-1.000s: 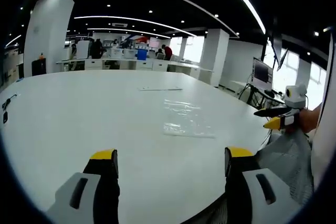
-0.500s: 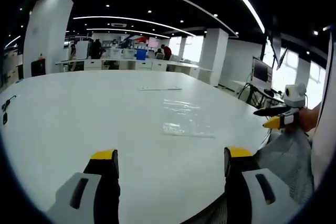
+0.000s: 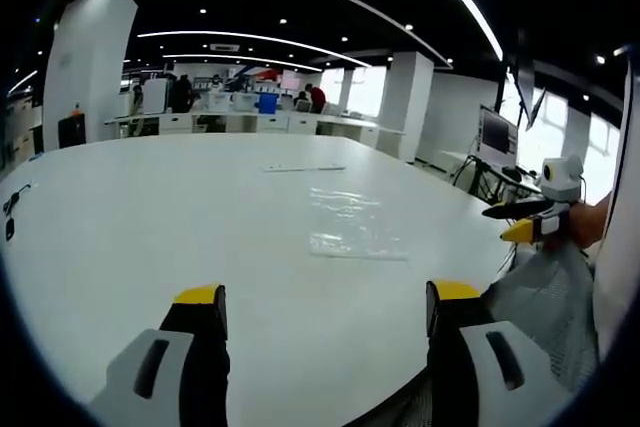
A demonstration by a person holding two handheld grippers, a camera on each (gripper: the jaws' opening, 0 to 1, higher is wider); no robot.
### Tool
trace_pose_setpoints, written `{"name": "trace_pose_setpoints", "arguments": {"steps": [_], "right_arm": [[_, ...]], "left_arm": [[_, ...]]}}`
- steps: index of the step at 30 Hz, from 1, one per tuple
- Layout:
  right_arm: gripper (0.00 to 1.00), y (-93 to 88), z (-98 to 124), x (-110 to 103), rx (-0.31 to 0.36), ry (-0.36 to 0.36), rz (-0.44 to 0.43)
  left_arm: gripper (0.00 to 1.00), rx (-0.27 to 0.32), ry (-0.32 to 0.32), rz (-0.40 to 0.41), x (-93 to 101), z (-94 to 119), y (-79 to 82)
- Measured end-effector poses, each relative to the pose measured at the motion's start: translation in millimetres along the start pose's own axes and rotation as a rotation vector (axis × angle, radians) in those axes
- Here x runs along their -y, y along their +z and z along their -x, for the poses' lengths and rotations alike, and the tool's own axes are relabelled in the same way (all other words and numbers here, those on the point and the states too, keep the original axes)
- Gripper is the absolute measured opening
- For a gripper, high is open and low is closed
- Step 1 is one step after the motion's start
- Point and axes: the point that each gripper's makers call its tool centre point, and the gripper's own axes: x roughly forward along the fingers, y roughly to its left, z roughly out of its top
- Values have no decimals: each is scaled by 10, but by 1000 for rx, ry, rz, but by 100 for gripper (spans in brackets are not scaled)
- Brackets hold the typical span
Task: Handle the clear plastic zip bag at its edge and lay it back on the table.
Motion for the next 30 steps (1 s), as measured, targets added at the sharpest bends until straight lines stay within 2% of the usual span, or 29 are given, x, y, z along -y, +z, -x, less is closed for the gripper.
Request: {"name": "trace_pose_setpoints", "arguments": {"steps": [18, 30], "right_arm": [[77, -26, -3, -19, -20, 14, 6], [77, -51, -18, -54, -50, 46, 14]], "left_arm": [[81, -5, -2, -4, -156, -1, -110], [80, -5, 0, -10, -52, -5, -59]]}}
